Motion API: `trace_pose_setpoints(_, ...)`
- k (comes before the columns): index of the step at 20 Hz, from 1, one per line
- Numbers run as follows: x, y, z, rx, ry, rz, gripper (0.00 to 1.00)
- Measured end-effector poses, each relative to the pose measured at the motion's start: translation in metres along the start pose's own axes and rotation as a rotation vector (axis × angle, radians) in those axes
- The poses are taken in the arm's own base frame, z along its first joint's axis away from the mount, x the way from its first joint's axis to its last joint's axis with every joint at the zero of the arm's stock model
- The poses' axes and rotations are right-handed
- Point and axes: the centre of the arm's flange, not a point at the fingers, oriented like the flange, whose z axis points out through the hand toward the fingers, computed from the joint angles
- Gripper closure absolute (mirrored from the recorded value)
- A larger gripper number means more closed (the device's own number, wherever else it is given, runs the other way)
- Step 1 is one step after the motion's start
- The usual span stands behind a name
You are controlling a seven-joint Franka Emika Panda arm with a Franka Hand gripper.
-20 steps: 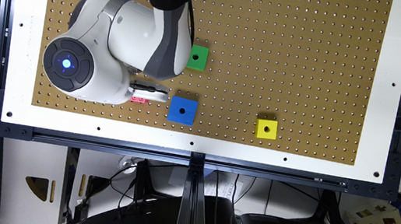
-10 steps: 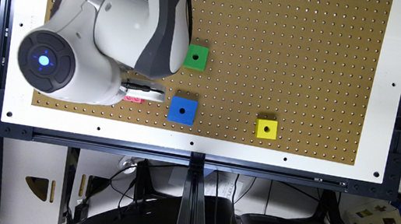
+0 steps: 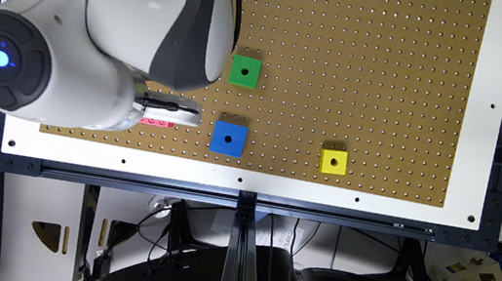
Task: Pick up pink block.
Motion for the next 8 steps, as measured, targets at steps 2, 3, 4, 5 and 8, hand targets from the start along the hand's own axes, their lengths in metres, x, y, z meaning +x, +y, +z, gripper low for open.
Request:
trace_pose_setpoints(2, -0.002, 0.001, -0.023, 0.000, 0.002, -0.001, 1.00)
trace_pose_setpoints(3, -0.003, 0.001, -0.031, -0.001, 0.002, -0.001, 1.00)
trace_pose_setpoints(4, -0.004, 0.002, -0.034, -0.001, 0.002, -0.001, 1.00)
trace_pose_setpoints(5, -0.004, 0.002, -0.035, -0.001, 0.002, -0.001, 1.00)
trace_pose_setpoints(8, -0.004, 0.002, -0.034, -0.002, 0.000, -0.001, 1.00)
